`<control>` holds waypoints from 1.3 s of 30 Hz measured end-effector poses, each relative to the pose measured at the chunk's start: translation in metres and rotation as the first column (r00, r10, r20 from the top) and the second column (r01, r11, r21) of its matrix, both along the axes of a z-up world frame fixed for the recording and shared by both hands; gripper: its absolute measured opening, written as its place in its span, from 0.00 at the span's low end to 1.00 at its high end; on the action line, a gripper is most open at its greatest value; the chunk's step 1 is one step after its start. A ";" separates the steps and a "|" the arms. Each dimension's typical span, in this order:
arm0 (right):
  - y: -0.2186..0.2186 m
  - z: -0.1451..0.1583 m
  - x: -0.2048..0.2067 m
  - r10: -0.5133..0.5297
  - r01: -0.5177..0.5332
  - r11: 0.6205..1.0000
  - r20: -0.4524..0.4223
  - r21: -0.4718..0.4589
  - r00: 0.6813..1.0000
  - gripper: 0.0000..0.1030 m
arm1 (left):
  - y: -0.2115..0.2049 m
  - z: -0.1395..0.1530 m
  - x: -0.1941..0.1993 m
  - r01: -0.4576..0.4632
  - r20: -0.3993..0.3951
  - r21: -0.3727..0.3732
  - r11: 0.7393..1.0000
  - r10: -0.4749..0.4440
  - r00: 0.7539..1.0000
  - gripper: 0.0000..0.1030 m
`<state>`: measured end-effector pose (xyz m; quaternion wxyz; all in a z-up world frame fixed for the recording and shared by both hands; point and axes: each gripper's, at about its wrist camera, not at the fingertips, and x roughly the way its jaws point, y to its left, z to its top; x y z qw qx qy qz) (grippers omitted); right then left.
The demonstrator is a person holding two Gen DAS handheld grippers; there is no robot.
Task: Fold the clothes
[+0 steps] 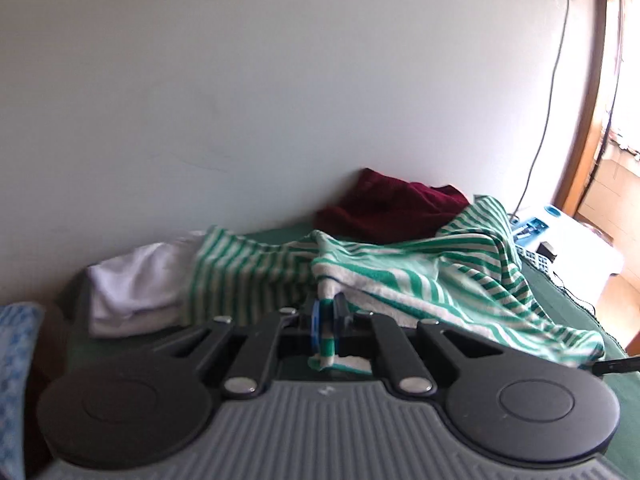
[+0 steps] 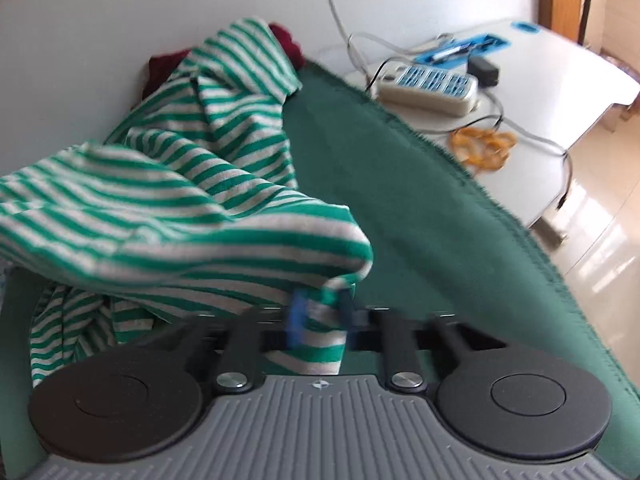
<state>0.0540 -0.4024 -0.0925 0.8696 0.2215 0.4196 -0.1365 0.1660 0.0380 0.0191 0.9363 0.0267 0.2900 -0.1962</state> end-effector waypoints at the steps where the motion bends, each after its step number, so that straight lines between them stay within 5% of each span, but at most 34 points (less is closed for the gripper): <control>1: 0.002 0.003 0.007 0.009 -0.009 1.000 0.004 0.015 1.000 0.05 | 0.007 0.004 -0.007 -0.015 0.004 -0.007 1.000 0.015 1.000 0.04; 5: 0.009 0.056 0.032 0.042 -0.055 0.996 0.165 0.075 0.985 0.05 | 0.028 0.026 -0.011 -0.104 -0.011 -0.056 0.993 0.104 0.995 0.04; 7: 0.013 0.090 0.044 0.054 -0.084 0.991 0.269 0.102 0.962 0.04 | 0.044 0.055 -0.029 -0.139 0.042 -0.115 0.984 0.144 0.989 0.04; 12: 0.015 0.200 0.004 0.116 -0.216 0.971 0.584 0.104 0.804 0.05 | 0.072 0.132 -0.114 -0.202 0.202 -0.159 0.966 0.233 0.951 0.05; 14: 0.014 0.228 -0.028 0.164 -0.255 0.966 0.641 0.051 0.750 0.04 | 0.075 0.152 -0.156 -0.228 0.241 -0.160 0.960 0.262 0.935 0.05; 16: 0.008 0.238 -0.061 0.201 -0.277 0.961 0.651 0.016 0.732 0.05 | 0.071 0.154 -0.200 -0.255 0.246 -0.149 0.955 0.286 0.926 0.05; 18: 0.002 0.234 -0.093 0.239 -0.300 0.954 0.621 -0.007 0.746 0.05 | 0.066 0.148 -0.244 -0.279 0.234 -0.137 0.950 0.305 0.923 0.05; 22: -0.012 0.192 -0.150 0.287 -0.333 0.943 0.491 0.006 0.823 0.05 | 0.038 0.100 -0.315 -0.314 0.101 -0.094 0.945 0.323 0.941 0.03; 28: -0.028 0.106 -0.206 0.307 -0.336 0.939 0.265 0.071 0.914 0.05 | 0.015 0.022 -0.355 -0.337 -0.087 -0.006 0.942 0.335 0.938 0.01; 33: -0.007 0.040 -0.218 0.325 -0.314 0.930 0.025 -0.189 0.945 0.11 | -0.005 -0.042 -0.388 -0.341 -0.237 0.068 0.937 0.348 0.907 0.05; 35: -0.008 0.032 -0.227 0.300 -0.289 0.937 0.031 -0.197 0.953 0.42 | -0.008 -0.053 -0.386 -0.340 -0.256 0.064 0.938 0.345 0.903 0.22; 36: -0.010 0.030 -0.231 0.290 -0.278 0.944 0.043 -0.179 0.956 0.49 | -0.010 -0.058 -0.382 -0.331 -0.264 0.049 0.942 0.332 0.906 0.32; 37: -0.008 0.026 -0.231 0.289 -0.278 0.946 0.046 -0.168 0.956 0.54 | -0.015 -0.059 -0.381 -0.319 -0.258 0.038 0.947 0.318 0.912 0.53; 39: -0.003 0.018 -0.231 0.289 -0.279 0.949 0.050 -0.147 0.956 0.55 | -0.025 -0.068 -0.372 -0.311 -0.236 0.072 0.948 0.319 0.918 0.64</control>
